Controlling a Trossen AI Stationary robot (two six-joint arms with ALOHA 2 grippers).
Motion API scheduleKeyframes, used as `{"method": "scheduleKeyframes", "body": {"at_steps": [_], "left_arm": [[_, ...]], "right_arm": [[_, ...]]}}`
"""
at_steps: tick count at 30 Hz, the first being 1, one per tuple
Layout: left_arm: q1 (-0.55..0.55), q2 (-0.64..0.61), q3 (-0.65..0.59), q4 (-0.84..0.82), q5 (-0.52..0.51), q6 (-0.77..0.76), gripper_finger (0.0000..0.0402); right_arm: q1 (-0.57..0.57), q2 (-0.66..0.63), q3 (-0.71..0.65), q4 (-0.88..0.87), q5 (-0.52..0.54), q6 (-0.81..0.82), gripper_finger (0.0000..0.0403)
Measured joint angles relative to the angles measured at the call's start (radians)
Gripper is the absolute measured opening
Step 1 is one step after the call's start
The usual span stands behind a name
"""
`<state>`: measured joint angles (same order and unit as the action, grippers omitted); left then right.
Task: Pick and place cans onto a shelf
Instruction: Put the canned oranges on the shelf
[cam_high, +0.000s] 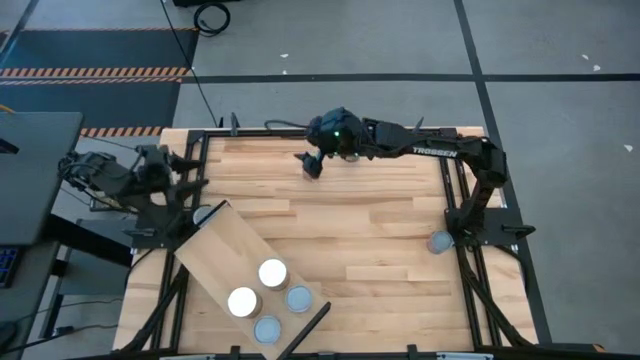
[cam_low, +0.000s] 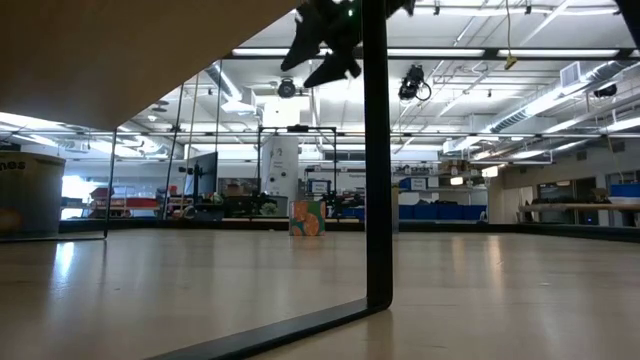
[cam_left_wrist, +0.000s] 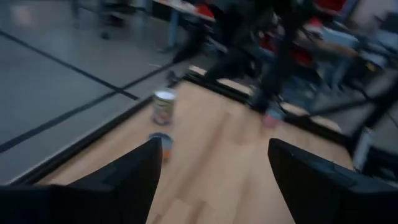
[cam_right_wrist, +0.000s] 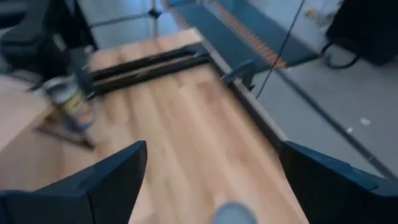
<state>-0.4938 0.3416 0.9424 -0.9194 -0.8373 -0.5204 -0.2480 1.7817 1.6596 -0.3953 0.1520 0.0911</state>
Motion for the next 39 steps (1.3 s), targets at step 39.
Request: {"method": "scheduleKeyframes", "body": {"at_steps": [39], "left_arm": [[0.0, 0.035, -0.188, -0.089, -0.449, -0.545, 0.0297]], "right_arm": [[-0.268, 0.164, -0.109, 0.06, -0.311, -0.204, 0.0373]]}}
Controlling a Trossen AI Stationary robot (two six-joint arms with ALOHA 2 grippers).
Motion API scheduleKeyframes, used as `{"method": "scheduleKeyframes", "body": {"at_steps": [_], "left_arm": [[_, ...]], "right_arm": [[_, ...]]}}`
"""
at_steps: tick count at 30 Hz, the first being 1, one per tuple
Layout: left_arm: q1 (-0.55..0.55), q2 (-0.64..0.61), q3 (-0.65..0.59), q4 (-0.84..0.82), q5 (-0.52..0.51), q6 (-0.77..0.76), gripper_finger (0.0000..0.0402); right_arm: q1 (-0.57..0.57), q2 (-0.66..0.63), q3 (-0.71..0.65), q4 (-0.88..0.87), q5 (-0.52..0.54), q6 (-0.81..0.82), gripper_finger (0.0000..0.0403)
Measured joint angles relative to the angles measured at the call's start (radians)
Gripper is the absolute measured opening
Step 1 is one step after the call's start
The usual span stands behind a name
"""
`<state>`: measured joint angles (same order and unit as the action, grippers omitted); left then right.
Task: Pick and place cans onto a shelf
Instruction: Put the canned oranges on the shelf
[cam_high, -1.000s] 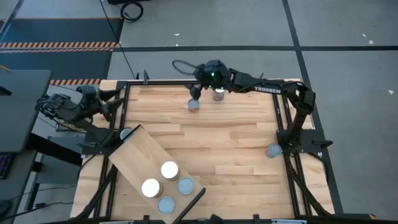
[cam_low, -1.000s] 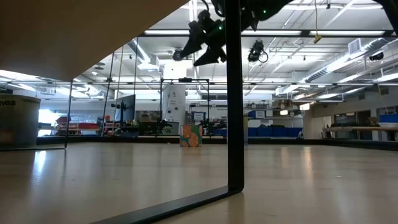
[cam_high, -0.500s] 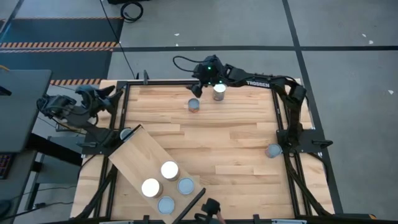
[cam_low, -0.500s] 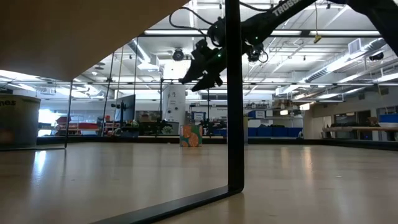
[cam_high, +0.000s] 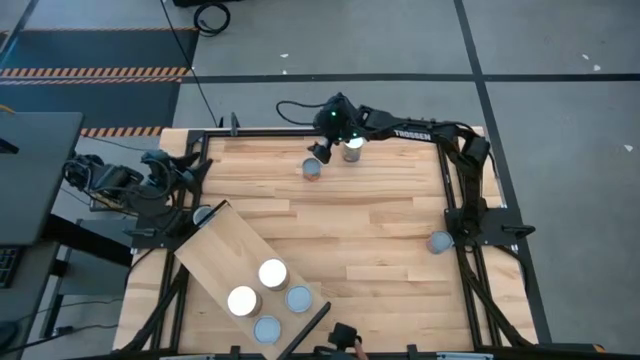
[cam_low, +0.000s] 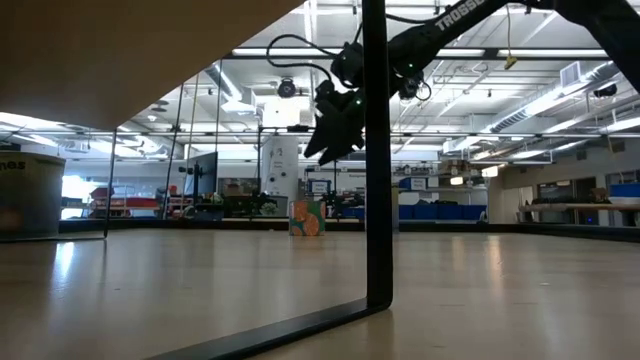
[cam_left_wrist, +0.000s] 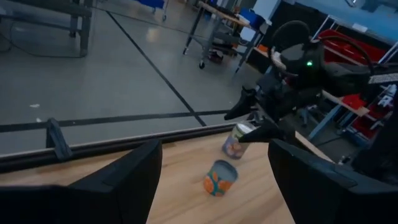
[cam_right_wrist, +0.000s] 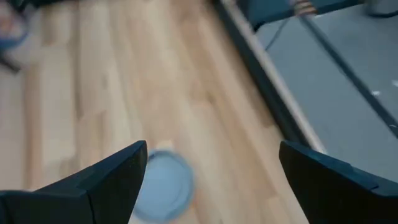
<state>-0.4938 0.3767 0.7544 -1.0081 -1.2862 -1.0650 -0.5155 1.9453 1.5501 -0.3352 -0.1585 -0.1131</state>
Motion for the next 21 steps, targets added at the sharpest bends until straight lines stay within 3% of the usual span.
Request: {"method": "scheduleKeyframes", "body": {"at_steps": [5, 13, 21], "left_arm": [[0.0, 0.002, -0.01, 0.018, 0.005, 0.035, 0.0297], [0.0, 0.002, -0.01, 0.016, 0.002, 0.09, 0.0298], [0.0, 0.001, -0.009, 0.009, 0.008, 0.174, 0.0298]], "right_arm": [[0.041, 0.038, -0.02, 0.015, -0.054, -0.142, 0.0373], [0.074, 0.163, -0.021, 0.122, -0.036, -0.072, 0.038], [0.078, 0.198, -0.021, 0.091, 0.033, -0.026, 0.0384]]}}
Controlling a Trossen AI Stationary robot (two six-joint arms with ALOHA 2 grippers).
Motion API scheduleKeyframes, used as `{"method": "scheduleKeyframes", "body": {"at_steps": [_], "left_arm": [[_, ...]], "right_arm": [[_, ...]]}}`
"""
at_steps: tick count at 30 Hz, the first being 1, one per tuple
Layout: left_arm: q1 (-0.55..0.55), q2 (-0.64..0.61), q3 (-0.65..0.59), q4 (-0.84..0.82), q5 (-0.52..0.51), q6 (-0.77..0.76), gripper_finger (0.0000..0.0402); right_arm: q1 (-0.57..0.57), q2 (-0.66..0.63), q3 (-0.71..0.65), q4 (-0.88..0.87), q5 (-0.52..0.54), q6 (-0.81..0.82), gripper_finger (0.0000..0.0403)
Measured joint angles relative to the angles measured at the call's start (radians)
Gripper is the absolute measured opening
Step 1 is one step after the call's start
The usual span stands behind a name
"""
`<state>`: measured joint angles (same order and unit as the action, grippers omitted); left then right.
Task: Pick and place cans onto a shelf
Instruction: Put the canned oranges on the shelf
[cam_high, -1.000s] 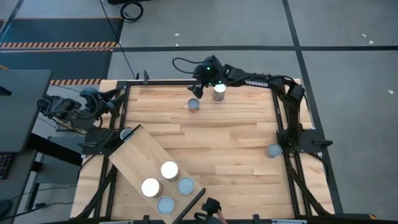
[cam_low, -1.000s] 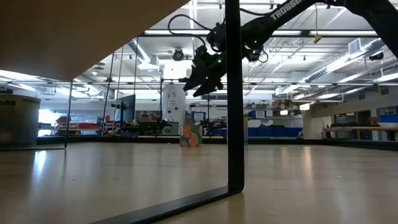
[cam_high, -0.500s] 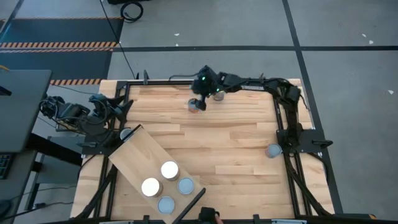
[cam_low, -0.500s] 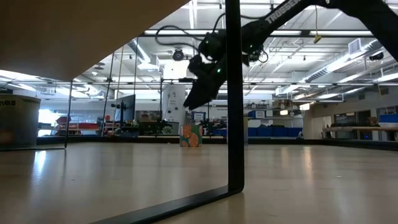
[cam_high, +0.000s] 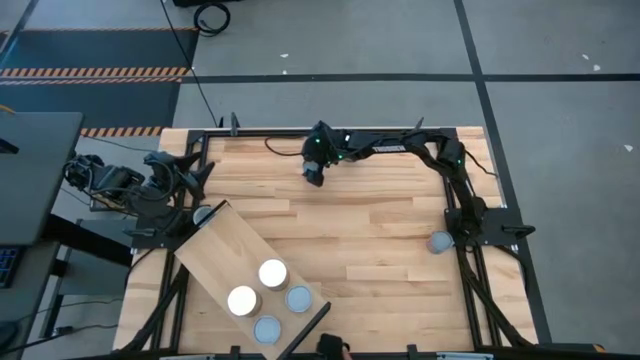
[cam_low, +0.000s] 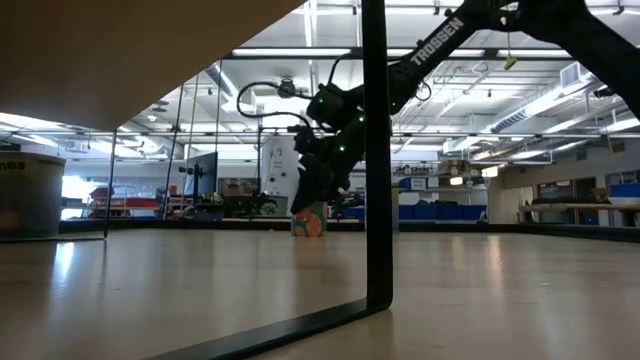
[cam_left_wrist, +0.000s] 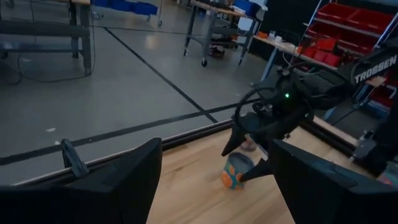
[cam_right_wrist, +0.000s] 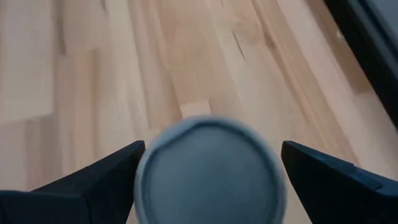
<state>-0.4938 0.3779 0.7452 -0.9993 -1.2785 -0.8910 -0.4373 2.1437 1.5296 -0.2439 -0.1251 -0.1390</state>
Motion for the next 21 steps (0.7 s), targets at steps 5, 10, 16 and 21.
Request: {"method": "scheduleKeyframes", "body": {"at_steps": [5, 10, 16, 21], "left_arm": [[0.0, 0.0, 0.0, -0.001, 0.059, 0.047, 0.0298], [0.0, 0.0, 0.0, -0.001, 0.098, 0.073, 0.0298], [0.0, 0.0, 0.0, 0.003, 0.102, 0.094, 0.0298], [0.0, 0.0, 0.0, 0.101, 0.159, 0.192, 0.0298]], "right_arm": [[0.001, 0.003, 0.0, -0.012, 0.023, 0.005, 0.0373], [-0.002, 0.003, 0.0, -0.063, 0.033, 0.006, 0.0351], [0.012, 0.003, 0.016, -0.083, 0.029, 0.045, 0.0301], [0.06, 0.003, 0.125, -0.193, 0.026, 0.081, 0.029]]}}
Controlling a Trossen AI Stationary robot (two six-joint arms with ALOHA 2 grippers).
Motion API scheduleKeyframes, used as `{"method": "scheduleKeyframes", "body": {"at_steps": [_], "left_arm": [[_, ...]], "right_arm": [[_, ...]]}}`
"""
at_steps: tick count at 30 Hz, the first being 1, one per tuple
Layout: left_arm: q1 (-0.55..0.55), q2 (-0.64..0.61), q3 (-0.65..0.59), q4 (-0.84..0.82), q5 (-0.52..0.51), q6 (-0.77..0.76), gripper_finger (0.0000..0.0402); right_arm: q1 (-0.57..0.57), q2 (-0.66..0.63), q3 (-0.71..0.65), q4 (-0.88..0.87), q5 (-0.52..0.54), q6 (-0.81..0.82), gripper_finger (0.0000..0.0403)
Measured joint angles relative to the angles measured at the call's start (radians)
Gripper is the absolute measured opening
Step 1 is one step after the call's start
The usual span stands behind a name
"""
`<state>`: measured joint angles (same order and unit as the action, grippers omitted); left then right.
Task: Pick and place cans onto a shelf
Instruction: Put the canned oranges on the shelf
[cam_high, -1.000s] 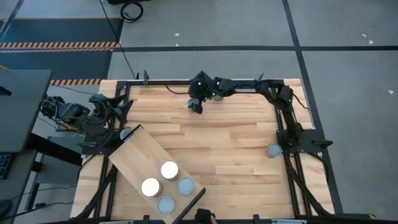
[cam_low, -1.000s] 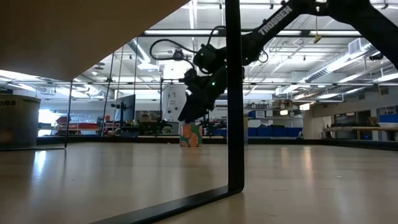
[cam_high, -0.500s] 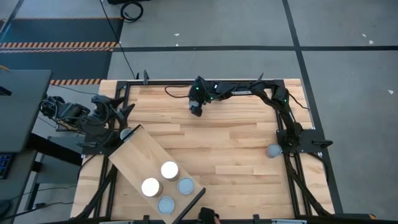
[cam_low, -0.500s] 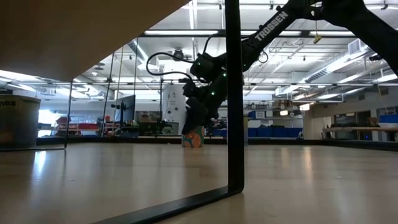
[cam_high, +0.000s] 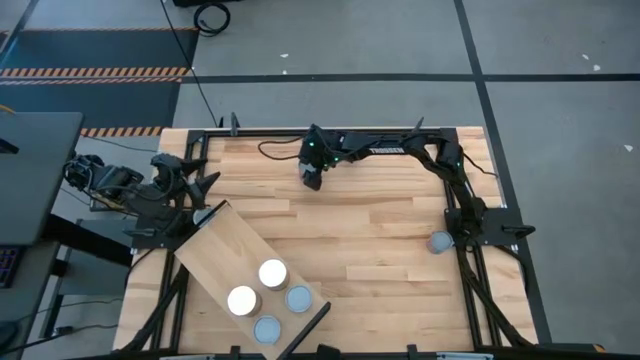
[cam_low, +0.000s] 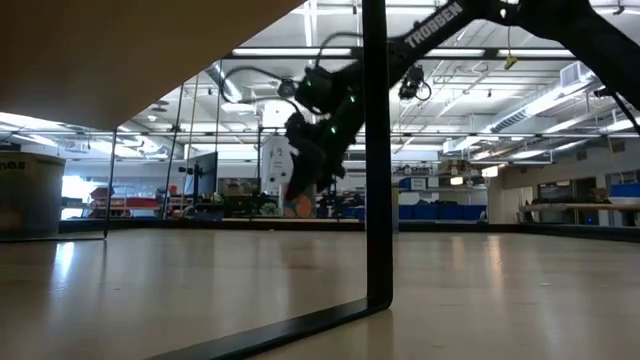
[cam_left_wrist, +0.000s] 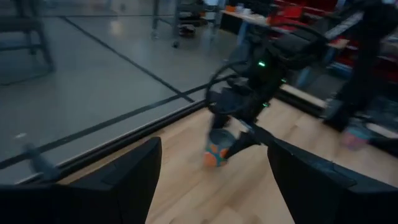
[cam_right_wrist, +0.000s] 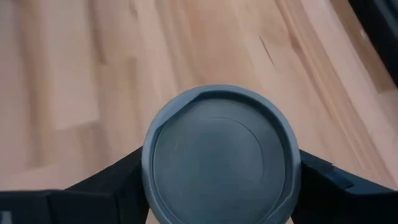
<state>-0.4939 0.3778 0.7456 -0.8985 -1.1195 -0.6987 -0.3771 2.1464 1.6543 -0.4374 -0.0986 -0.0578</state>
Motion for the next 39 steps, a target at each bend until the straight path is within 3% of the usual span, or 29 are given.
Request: {"method": "scheduleKeyframes", "body": {"at_steps": [10, 18, 24, 30, 35, 39], "left_arm": [[0.0, 0.009, 0.0, 0.301, 0.06, 0.348, 0.0298], [0.0, 0.036, 0.095, 0.451, 0.209, 0.574, 0.0306], [0.0, 0.055, 0.212, 0.446, 0.493, 0.543, 0.0307], [0.0, 0.067, 0.23, 0.338, 0.721, 0.447, 0.0307], [-0.002, 0.155, 0.229, 0.301, 0.774, 0.367, 0.0307], [-0.002, 0.238, 0.229, 0.301, 0.777, 0.279, 0.0307]], "right_arm": [[0.165, -0.009, 0.365, -0.176, -0.037, 0.045, 0.029], [0.321, -0.01, 0.549, -0.082, -0.04, 0.239, 0.029], [0.421, -0.006, 0.552, 0.164, 0.045, 0.308, 0.029], [0.487, -0.004, 0.539, 0.167, 0.101, 0.355, 0.029], [0.532, -0.003, 0.537, 0.137, 0.121, 0.365, 0.029], [0.559, -0.002, 0.537, 0.058, 0.193, 0.271, 0.029]]}}
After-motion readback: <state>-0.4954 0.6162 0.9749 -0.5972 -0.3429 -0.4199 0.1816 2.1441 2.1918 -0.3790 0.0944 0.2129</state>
